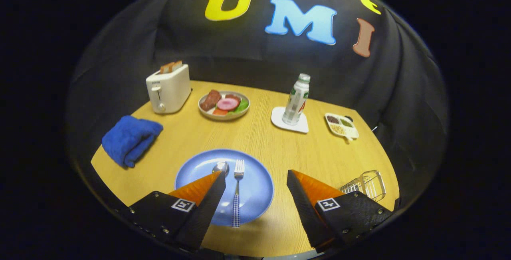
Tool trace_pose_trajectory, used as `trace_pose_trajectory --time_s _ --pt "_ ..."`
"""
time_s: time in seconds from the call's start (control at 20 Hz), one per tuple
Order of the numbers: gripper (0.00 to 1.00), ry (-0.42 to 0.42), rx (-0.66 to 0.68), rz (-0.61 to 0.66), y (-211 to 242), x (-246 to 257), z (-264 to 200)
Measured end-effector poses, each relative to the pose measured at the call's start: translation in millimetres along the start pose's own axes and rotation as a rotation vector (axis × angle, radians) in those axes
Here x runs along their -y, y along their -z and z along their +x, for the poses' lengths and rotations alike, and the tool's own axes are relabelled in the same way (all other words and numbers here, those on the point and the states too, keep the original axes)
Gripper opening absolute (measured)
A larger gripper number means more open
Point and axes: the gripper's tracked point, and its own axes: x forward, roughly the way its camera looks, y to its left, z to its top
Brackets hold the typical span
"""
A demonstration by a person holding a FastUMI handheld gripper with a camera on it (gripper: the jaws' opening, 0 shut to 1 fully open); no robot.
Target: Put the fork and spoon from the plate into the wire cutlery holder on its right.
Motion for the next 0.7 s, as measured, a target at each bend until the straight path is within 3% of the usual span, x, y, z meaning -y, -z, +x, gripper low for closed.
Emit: trace_pose_trajectory --time_s 0.35,0.45,0.5,0.65,0.7 --pt "0.94 -0.063 -0.253 -0.069 59.1 -17.1 29.8" --pt "0.83 -0.076 -0.329 -0.078 74.1 -18.7 33.6" --pt "0.72 -0.083 -0.347 -0.087 77.4 -20.2 34.8" --pt "0.71 -0.109 -0.435 -0.109 91.4 -24.0 44.6" --pt "0.27 -0.105 -0.438 -0.101 86.4 -23.3 40.2"
